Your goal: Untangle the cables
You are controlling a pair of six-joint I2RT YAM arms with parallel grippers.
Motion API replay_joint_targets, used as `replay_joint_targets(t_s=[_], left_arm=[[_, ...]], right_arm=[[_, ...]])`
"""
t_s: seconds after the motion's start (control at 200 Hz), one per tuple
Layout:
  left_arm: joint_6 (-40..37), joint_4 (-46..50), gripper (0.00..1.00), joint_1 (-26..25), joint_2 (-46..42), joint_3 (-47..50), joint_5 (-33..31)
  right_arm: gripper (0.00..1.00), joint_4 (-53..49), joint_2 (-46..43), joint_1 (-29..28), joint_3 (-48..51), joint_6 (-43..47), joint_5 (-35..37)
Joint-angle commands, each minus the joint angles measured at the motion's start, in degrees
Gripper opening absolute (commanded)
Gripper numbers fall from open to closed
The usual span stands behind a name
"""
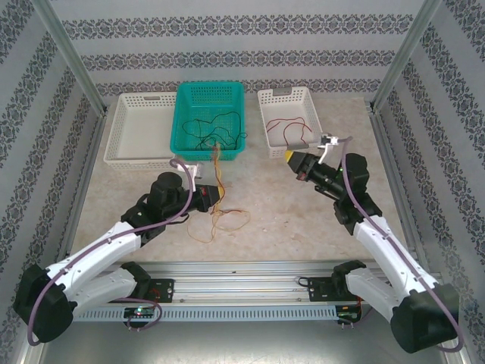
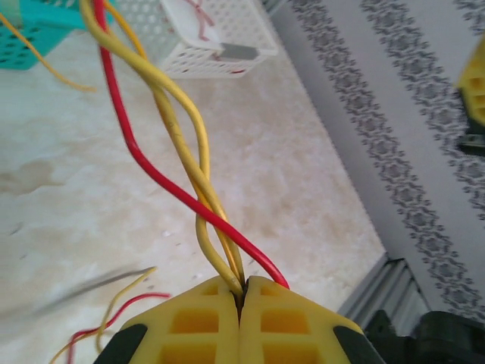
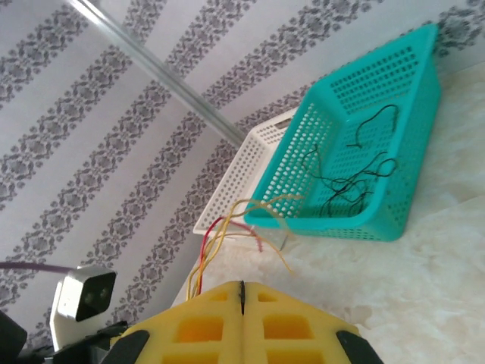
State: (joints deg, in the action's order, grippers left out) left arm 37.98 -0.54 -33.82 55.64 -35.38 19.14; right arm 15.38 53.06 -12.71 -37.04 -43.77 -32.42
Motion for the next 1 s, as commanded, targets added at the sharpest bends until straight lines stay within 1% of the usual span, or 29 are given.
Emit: replay_joint_targets(t_s=[0.0,0.05,0.11,0.18,0.24,0.29,0.335,0.35,0.385,0.4,0.45,0.475,0.515,0.565,0.654,0.749,0.894,0.994], left_arm=[[-2.62,9.15,0.00,1.41,-1.57,-1.93,-3.49],[-2.73,11.32,0.00,2.23,-2.06,-2.77,-4.12],[-2.65,13.06,0.00,3.20,-2.53,-3.59,-4.05],[-2.23,12.67,0.00,3.53,-2.28,-3.89,-2.49],[-1.16,10.59,0.00,3.52,-1.60,-3.61,-0.56],[-0.14,8.81,0.00,3.57,-0.84,-3.38,0.27],[0.34,7.76,0.00,3.50,0.04,-3.55,0.67],[0.54,7.54,0.00,3.49,0.30,-3.70,0.72],[0.82,6.98,0.00,3.44,1.12,-4.02,1.02],[0.93,6.74,0.00,3.37,1.42,-4.14,1.12],[1.37,5.92,0.00,3.37,2.57,-4.67,1.34],[1.52,5.74,0.00,3.26,3.09,-4.98,1.50],[1.69,5.35,0.00,3.18,3.95,-5.51,1.67],[2.12,4.85,0.00,2.92,4.76,-6.08,1.89],[3.51,2.73,0.00,2.79,5.82,-6.17,2.42],[4.77,0.78,0.00,2.49,6.74,-6.21,2.91],[6.36,-1.95,0.00,1.55,8.09,-5.76,3.49],[6.86,-2.88,0.00,0.70,8.70,-5.67,3.64]], right_arm=[[0.00,-5.45,-3.75,5.07,-0.18,-1.56,0.08],[0.00,-7.72,-5.45,8.61,-0.77,-1.93,0.34],[0.00,-8.99,-6.47,11.56,-1.43,-2.18,-0.42],[0.00,-7.48,-5.16,11.28,-2.45,-1.43,-5.22],[0.00,-7.95,-3.09,8.29,-3.81,0.87,-8.13],[0.00,-6.51,-1.92,4.14,-3.75,2.78,-9.34],[0.00,-6.33,-1.30,-0.49,-3.74,4.92,-8.44],[0.02,-6.26,-1.08,-2.18,-3.74,5.51,-7.92],[0.11,-5.83,-0.44,-5.90,-3.58,6.90,-6.38],[0.14,-5.65,-0.22,-6.58,-3.53,7.22,-5.93],[0.30,-4.62,1.26,-11.25,-3.32,8.30,-3.99],[0.37,-3.95,2.20,-13.00,-3.26,8.42,-3.39],[0.43,-2.34,4.10,-15.40,-3.14,8.44,-3.09],[0.46,-0.72,6.71,-17.77,-3.34,8.44,-2.93],[0.48,1.86,10.66,-21.56,-3.39,8.62,-1.93],[0.48,4.33,14.35,-24.24,-3.39,8.65,-0.65],[0.48,8.34,20.07,-26.75,-4.15,7.49,0.36],[0.46,9.41,22.52,-27.24,-4.80,7.43,1.91]])
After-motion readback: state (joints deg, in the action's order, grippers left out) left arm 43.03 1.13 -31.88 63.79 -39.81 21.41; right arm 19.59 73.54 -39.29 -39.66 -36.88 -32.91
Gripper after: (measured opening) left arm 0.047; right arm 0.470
